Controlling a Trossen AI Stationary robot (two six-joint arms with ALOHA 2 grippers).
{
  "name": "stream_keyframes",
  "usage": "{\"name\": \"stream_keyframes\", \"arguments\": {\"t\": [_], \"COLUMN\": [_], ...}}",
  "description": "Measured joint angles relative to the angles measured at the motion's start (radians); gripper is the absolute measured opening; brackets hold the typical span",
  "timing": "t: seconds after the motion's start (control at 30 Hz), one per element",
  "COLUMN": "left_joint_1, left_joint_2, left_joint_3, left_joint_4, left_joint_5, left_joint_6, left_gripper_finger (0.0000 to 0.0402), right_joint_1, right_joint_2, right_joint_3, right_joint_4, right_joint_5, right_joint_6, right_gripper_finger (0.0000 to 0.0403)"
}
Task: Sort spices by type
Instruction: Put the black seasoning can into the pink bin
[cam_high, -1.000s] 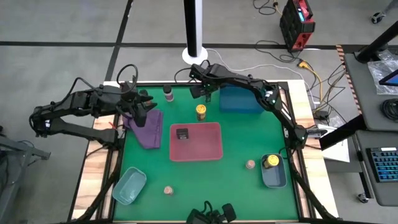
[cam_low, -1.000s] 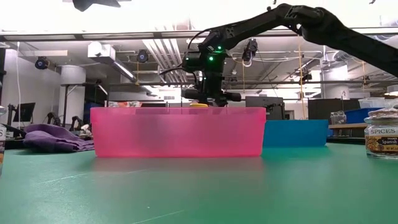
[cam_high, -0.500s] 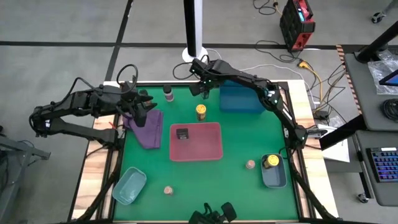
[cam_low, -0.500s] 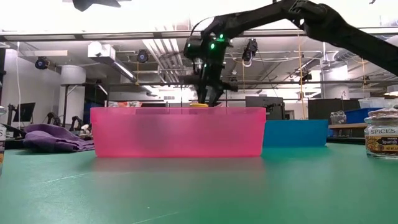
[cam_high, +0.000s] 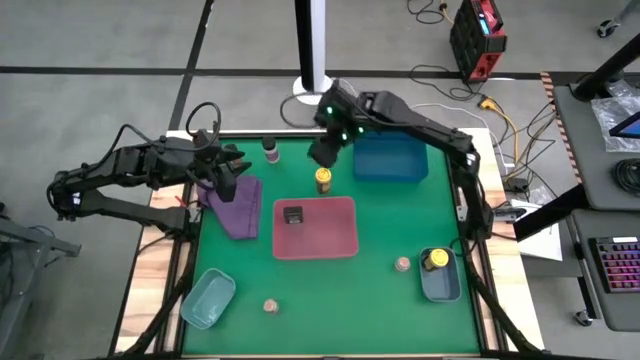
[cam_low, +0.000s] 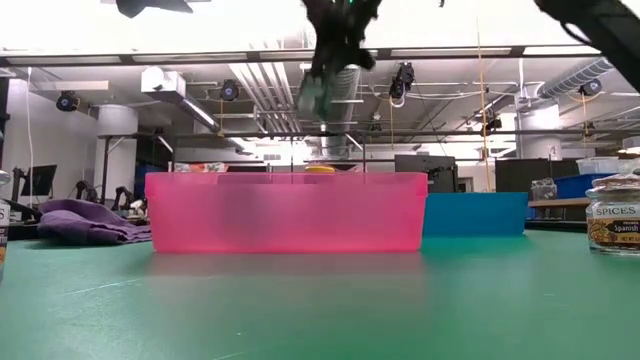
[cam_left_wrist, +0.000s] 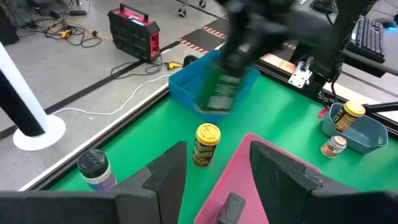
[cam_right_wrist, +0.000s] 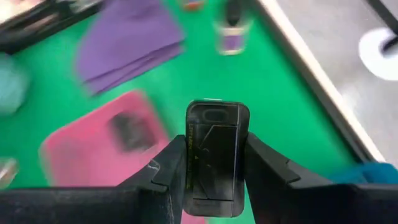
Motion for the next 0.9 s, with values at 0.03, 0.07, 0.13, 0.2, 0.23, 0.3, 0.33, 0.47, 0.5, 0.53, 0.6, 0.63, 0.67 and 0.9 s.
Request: {"name": "stream_keyframes", "arguments": {"t": [0.03,0.07,0.13,0.2,0.23,0.3,0.33,0.47,0.5,0.53,0.6,0.63,0.67,0.9], "left_joint_1": [0.0,0.0,0.0,0.0,0.0,0.0,0.0,0.0,0.0,0.0,0.0,0.0,0.0,-0.005], "left_joint_2": [0.0,0.0,0.0,0.0,0.0,0.0,0.0,0.0,0.0,0.0,0.0,-0.002,-0.004,-0.047], "left_joint_3": [0.0,0.0,0.0,0.0,0.0,0.0,0.0,0.0,0.0,0.0,0.0,0.0,0.0,0.0], "left_joint_4": [0.0,0.0,0.0,0.0,0.0,0.0,0.0,0.0,0.0,0.0,-0.001,-0.001,-0.001,-0.054], "left_joint_5": [0.0,0.0,0.0,0.0,0.0,0.0,0.0,0.0,0.0,0.0,0.0,0.001,0.001,0.038], "left_joint_6": [0.0,0.0,0.007,0.014,0.015,0.015,0.015,0.029,0.035,0.041,0.042,0.042,0.042,-0.002], "left_gripper_finger": [0.0161,0.0161,0.0161,0.0161,0.0161,0.0161,0.0161,0.0161,0.0161,0.0161,0.0161,0.0161,0.0161,0.0158], "right_joint_1": [0.029,0.06,0.116,0.172,0.197,0.246,0.264,0.334,0.346,0.355,0.361,0.361,0.359,0.32], "right_joint_2": [-0.012,-0.021,-0.035,-0.037,-0.034,-0.017,-0.005,0.064,0.084,0.105,0.147,0.171,0.191,0.277], "right_joint_3": [0.0,0.0,0.0,0.0,0.0,-0.001,-0.002,-0.004,-0.004,-0.004,-0.004,-0.004,-0.004,-0.008], "right_joint_4": [-0.01,-0.017,-0.058,-0.108,-0.126,-0.162,-0.174,-0.17,-0.168,-0.167,-0.167,-0.167,-0.169,-0.132], "right_joint_5": [-0.007,-0.01,-0.013,-0.013,-0.013,-0.01,-0.011,-0.001,0.006,0.015,0.024,0.025,0.027,0.051], "right_joint_6": [-0.019,-0.032,-0.069,-0.095,-0.101,-0.104,-0.105,-0.15,-0.171,-0.19,-0.239,-0.262,-0.287,-0.427], "right_gripper_finger": [0.0119,0.0119,0.0119,0.0119,0.0119,0.0119,0.0119,0.0119,0.0119,0.0119,0.0119,0.0119,0.0119,0.0119]}}
